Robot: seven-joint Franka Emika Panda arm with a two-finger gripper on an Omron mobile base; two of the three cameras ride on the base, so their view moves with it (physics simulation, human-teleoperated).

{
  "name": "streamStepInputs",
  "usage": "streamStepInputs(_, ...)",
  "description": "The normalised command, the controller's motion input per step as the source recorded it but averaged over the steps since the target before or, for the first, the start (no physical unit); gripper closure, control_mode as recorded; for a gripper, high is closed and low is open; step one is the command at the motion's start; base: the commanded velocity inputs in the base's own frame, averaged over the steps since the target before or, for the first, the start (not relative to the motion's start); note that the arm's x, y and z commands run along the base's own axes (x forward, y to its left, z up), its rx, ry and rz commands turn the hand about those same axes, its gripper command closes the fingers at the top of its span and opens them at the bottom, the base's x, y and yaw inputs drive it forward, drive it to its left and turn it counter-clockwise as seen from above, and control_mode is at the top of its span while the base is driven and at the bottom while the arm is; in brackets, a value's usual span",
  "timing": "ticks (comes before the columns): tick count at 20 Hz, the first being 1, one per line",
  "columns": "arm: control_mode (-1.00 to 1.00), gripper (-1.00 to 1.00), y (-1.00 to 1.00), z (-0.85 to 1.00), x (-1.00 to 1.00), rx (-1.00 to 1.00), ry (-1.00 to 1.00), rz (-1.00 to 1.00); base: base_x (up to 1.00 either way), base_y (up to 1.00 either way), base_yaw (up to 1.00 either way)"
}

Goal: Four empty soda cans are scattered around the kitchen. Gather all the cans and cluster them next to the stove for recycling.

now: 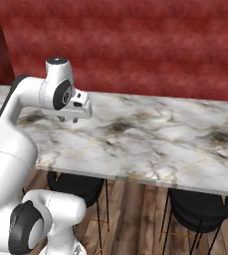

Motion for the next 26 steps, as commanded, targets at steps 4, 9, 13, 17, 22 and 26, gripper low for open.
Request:
streamStepInputs(4,1.0,-1.0,0.0,0.0,0.0,0.0,0.0,0.0,-0.02,-0.03,0.0)
streamStepInputs(9,1.0,-1.0,0.0,0.0,0.0,0.0,0.0,0.0,-0.11,-0.21,0.0)
streamStepInputs(13,1.0,-1.0,0.0,0.0,0.0,0.0,0.0,0.0,-0.09,-0.31,0.0)
streamStepInputs(17,1.0,-1.0,0.0,0.0,0.0,0.0,0.0,0.0,-0.15,-0.46,-0.01)
streamStepInputs(22,1.0,-1.0,0.0,0.0,0.0,0.0,0.0,0.0,-0.18,-0.52,-0.02)
streamStepInputs(26,1.0,-1.0,0.0,0.0,0.0,0.0,0.0,0.0,-0.22,-0.53,-0.04)
